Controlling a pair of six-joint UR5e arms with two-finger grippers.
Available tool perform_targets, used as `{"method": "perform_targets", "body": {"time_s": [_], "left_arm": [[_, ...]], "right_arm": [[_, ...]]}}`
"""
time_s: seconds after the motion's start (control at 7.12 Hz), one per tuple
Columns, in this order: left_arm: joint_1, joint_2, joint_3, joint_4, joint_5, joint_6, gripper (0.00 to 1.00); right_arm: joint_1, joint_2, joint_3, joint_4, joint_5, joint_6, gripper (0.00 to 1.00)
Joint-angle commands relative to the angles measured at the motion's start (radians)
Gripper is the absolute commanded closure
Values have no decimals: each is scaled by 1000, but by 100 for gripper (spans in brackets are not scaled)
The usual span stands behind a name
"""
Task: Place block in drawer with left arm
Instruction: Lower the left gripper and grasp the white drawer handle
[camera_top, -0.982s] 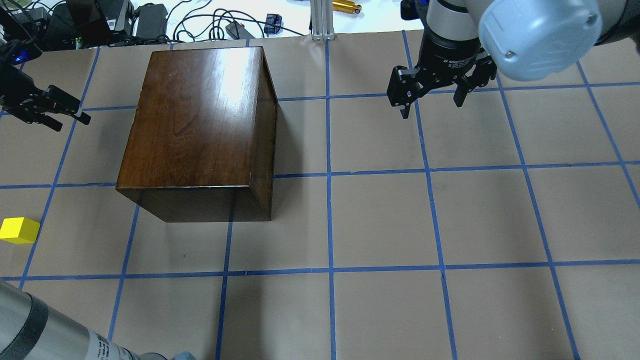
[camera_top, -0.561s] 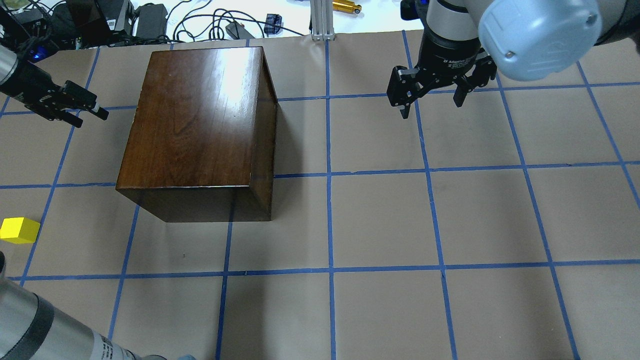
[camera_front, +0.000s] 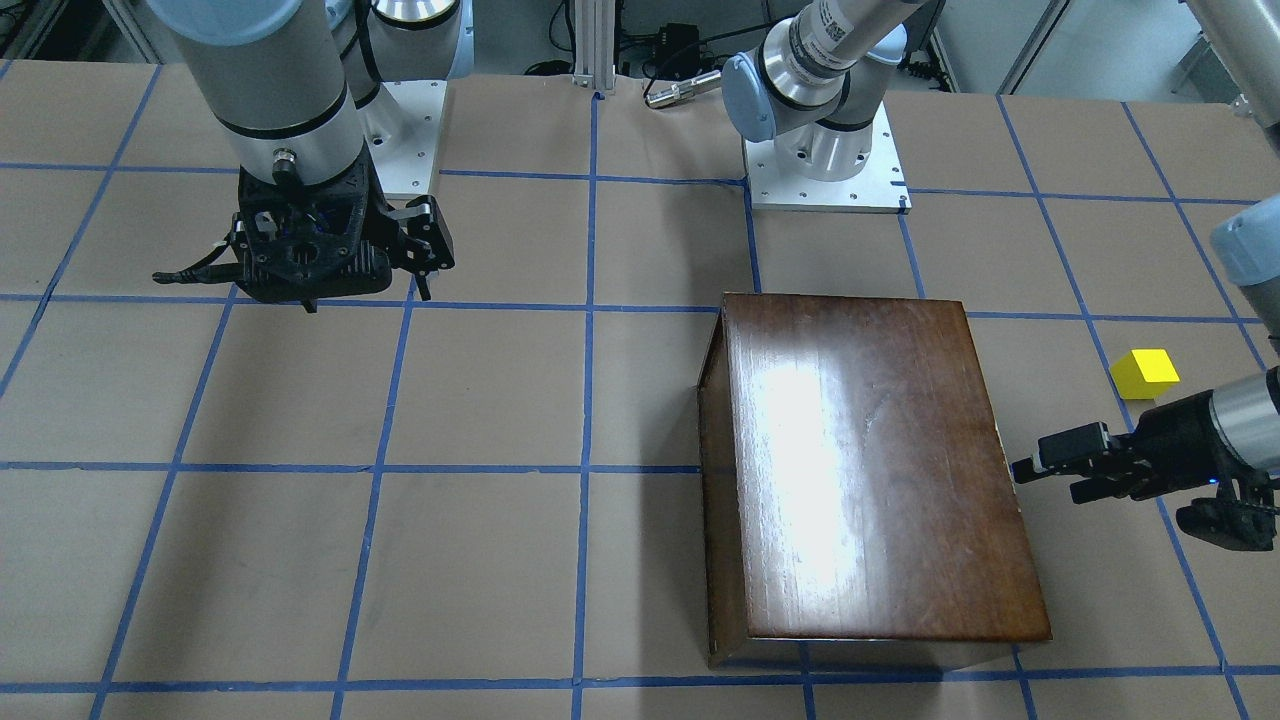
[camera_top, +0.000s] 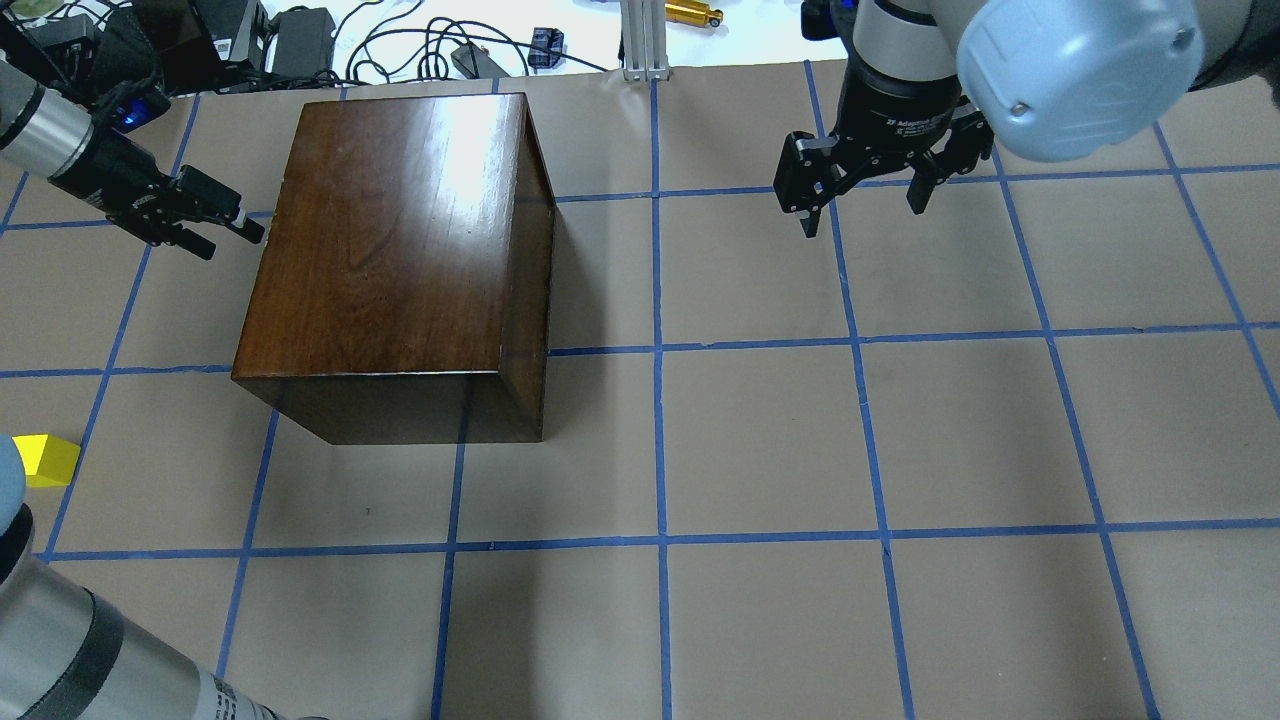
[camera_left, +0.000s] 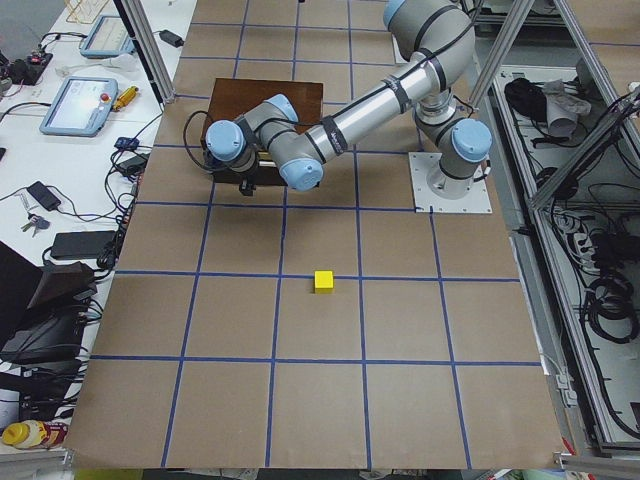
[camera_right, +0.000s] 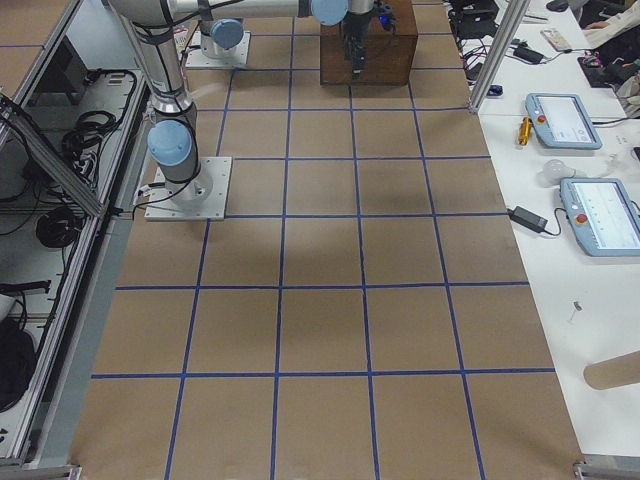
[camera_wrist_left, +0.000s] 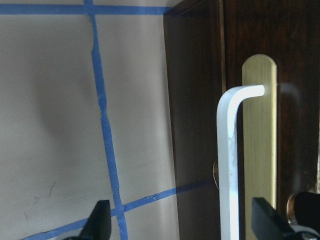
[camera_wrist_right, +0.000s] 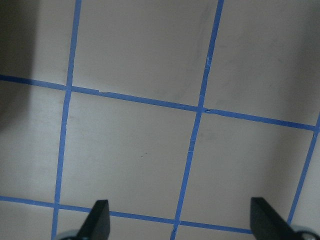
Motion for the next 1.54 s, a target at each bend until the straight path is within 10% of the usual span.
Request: {"method": "perform_targets", "body": {"time_s": [0.0,1.4], "left_arm": [[-13,-4,-30,9,-1,-3,0],[-16,-49,-33,11,7,-15,0]], "right_arm": [[0,0,0,0,0,1,0],[0,0,0,0,0,-1,0]]}}
